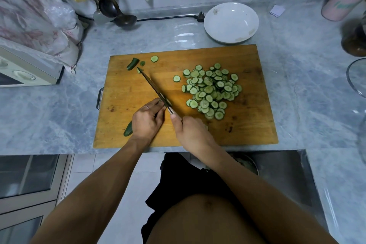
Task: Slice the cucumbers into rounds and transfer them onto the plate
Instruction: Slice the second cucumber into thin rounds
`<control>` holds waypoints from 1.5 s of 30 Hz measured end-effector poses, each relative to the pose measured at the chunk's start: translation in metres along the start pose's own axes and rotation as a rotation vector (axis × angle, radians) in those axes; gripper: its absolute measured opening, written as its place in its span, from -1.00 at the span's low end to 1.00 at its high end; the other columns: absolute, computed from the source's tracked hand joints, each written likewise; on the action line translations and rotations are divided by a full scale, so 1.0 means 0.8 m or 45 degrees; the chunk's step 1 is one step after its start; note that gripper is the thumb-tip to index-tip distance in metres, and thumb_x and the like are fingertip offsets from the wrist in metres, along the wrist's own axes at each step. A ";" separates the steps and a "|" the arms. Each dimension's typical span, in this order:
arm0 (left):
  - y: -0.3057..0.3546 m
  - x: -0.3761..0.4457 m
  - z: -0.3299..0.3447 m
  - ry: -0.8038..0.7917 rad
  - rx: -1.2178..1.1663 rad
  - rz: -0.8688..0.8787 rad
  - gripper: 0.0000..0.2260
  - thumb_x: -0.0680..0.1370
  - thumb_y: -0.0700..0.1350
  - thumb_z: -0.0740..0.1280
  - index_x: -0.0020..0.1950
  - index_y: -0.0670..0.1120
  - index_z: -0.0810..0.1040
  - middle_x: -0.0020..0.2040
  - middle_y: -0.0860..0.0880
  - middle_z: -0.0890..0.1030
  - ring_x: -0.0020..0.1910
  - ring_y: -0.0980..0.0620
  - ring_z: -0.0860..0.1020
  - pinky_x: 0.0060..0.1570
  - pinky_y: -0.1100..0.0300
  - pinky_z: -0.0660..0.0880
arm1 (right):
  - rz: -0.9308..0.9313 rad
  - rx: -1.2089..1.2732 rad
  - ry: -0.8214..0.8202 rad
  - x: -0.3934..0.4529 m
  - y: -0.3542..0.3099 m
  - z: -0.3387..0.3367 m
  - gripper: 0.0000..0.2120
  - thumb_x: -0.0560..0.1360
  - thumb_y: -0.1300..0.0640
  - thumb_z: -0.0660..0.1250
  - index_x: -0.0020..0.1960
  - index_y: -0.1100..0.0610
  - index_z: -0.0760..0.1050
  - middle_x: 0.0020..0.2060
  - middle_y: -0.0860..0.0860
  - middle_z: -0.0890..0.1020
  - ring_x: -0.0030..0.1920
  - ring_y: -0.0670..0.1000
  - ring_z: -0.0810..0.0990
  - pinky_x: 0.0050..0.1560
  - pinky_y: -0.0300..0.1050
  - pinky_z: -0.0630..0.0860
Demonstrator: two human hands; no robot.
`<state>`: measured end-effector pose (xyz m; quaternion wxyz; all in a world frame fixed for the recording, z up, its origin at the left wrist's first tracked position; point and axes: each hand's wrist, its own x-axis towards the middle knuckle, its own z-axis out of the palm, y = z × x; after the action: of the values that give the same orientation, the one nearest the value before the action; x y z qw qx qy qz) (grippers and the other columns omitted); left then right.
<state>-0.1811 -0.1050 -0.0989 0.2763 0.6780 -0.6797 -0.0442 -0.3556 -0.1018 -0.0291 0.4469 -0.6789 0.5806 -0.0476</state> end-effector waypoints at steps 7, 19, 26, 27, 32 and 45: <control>-0.002 -0.001 0.005 -0.001 0.011 -0.053 -0.80 0.49 -0.16 0.47 0.11 -0.08 0.70 0.14 -0.08 0.67 0.05 -0.05 0.66 -0.04 0.13 0.59 | 0.007 0.148 0.152 0.001 0.012 -0.028 -0.41 0.68 -0.18 -0.05 -0.40 0.11 0.33 -0.49 0.02 0.40 -0.48 -0.02 0.38 -0.47 -0.15 0.23; 0.001 0.001 -0.001 -0.022 -0.091 -0.095 -0.78 0.52 -0.10 0.36 0.10 -0.12 0.70 0.13 -0.09 0.67 0.04 -0.05 0.66 0.06 0.19 0.53 | -0.136 0.034 0.041 -0.039 0.014 -0.023 -0.48 0.66 -0.21 -0.01 -0.35 0.08 0.28 -0.39 0.05 0.43 -0.33 0.06 0.42 -0.28 -0.07 0.25; 0.008 -0.001 -0.006 -0.033 -0.089 -0.121 -0.74 0.52 -0.07 0.31 0.07 -0.15 0.71 0.14 -0.13 0.66 0.03 -0.09 0.66 0.05 0.22 0.50 | -0.168 0.032 0.061 -0.047 0.012 -0.022 -0.49 0.66 -0.21 0.00 -0.35 0.07 0.27 -0.40 0.01 0.42 -0.36 -0.02 0.39 -0.28 -0.09 0.23; 0.007 -0.001 -0.006 -0.038 -0.093 -0.114 -0.71 0.53 -0.04 0.28 0.06 -0.16 0.71 0.14 -0.13 0.66 0.04 -0.09 0.66 0.05 0.20 0.51 | -0.167 0.037 0.062 -0.047 0.012 -0.022 -0.49 0.66 -0.21 0.00 -0.35 0.07 0.27 -0.40 0.01 0.41 -0.35 0.01 0.40 -0.27 -0.09 0.24; 0.001 0.000 -0.003 -0.051 -0.084 -0.083 -0.64 0.53 0.02 0.20 0.02 -0.16 0.71 0.13 -0.10 0.67 0.03 -0.08 0.66 0.01 0.14 0.57 | -0.201 0.014 0.057 -0.045 0.009 -0.022 -0.48 0.66 -0.20 0.00 -0.36 0.08 0.27 -0.41 0.01 0.39 -0.31 0.06 0.42 -0.25 -0.09 0.25; 0.000 0.001 -0.003 -0.053 -0.038 -0.068 -0.79 0.49 -0.16 0.38 0.08 -0.17 0.70 0.13 -0.13 0.67 0.07 -0.05 0.65 0.10 0.26 0.47 | -0.026 0.051 0.018 -0.004 0.002 0.003 -0.43 0.65 -0.25 -0.10 -0.23 0.15 0.38 -0.20 0.17 0.52 -0.14 0.17 0.49 -0.18 -0.06 0.30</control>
<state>-0.1799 -0.1053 -0.0964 0.2709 0.6907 -0.6661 -0.0758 -0.3564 -0.0978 -0.0299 0.4559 -0.6753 0.5756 -0.0686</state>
